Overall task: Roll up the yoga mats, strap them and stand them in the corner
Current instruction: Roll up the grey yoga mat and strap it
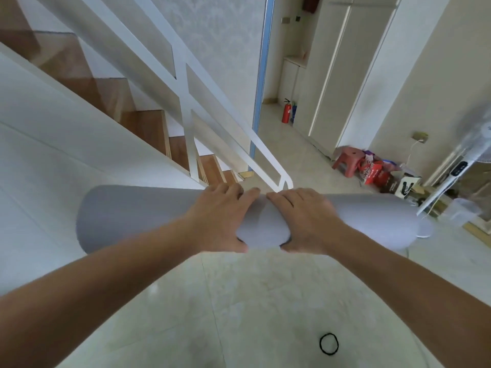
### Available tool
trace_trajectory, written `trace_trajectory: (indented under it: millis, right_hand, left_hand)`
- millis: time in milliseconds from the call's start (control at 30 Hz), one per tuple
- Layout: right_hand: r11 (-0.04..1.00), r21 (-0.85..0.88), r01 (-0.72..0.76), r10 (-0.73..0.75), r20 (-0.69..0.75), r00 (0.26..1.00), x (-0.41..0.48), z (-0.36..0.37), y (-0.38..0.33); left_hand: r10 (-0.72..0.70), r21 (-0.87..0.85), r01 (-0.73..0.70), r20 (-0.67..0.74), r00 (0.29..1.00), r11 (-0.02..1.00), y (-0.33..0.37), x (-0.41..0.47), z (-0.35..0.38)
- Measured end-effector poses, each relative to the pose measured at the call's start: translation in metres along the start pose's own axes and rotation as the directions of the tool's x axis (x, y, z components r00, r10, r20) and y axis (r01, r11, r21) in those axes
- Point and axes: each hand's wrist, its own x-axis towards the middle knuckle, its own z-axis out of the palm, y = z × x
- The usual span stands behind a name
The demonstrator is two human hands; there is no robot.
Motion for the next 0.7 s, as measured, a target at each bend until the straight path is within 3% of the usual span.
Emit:
trace_trajectory:
  millis: [67, 133, 167, 233, 333, 400, 500, 600, 700]
  right_hand:
    - [0.991, -0.125, 0.045, -0.066, -0.167, 0.984, -0.004, 0.013, -0.002]
    - [0.965, -0.243, 0.094, -0.187, -0.394, 0.9, -0.007, 0.019, -0.002]
    - [0.96, -0.259, 0.107, -0.218, -0.453, 0.865, -0.007, 0.02, -0.001]
    - [0.954, -0.275, 0.118, -0.237, -0.454, 0.859, -0.008, 0.019, -0.001]
    - [0.981, -0.143, 0.134, -0.161, -0.197, 0.967, -0.006, 0.001, 0.004]
    - [0.992, -0.07, 0.107, -0.106, 0.017, 0.994, 0.007, -0.014, 0.012]
    - [0.991, 0.131, 0.031, -0.062, 0.237, 0.969, 0.023, -0.023, 0.024]
    - [0.978, 0.21, 0.011, -0.028, 0.078, 0.997, 0.016, -0.007, 0.019]
    - [0.989, 0.141, 0.039, -0.029, -0.075, 0.997, 0.004, 0.015, 0.009]
  left_hand:
    - [-0.039, -0.23, 0.102, 0.265, 0.963, 0.968, -0.016, 0.008, -0.012]
    - [0.01, -0.466, 0.279, 0.527, 0.85, 0.84, -0.029, 0.017, -0.021]
    - [0.042, -0.549, 0.332, 0.56, 0.827, 0.767, -0.032, 0.021, -0.02]
    - [0.024, -0.619, 0.354, 0.516, 0.856, 0.701, -0.03, 0.02, -0.013]
    - [-0.114, -0.511, 0.341, 0.425, 0.898, 0.789, -0.014, 0.011, 0.001]
    - [-0.156, -0.352, 0.257, 0.292, 0.944, 0.9, 0.003, 0.004, 0.011]
    - [-0.07, 0.013, 0.07, -0.002, 0.998, 0.997, 0.023, 0.004, 0.022]
    - [0.04, 0.175, -0.02, -0.113, 0.993, 0.984, 0.019, 0.006, 0.027]
    - [0.018, 0.065, -0.016, -0.017, 1.0, 0.998, 0.009, 0.007, 0.024]
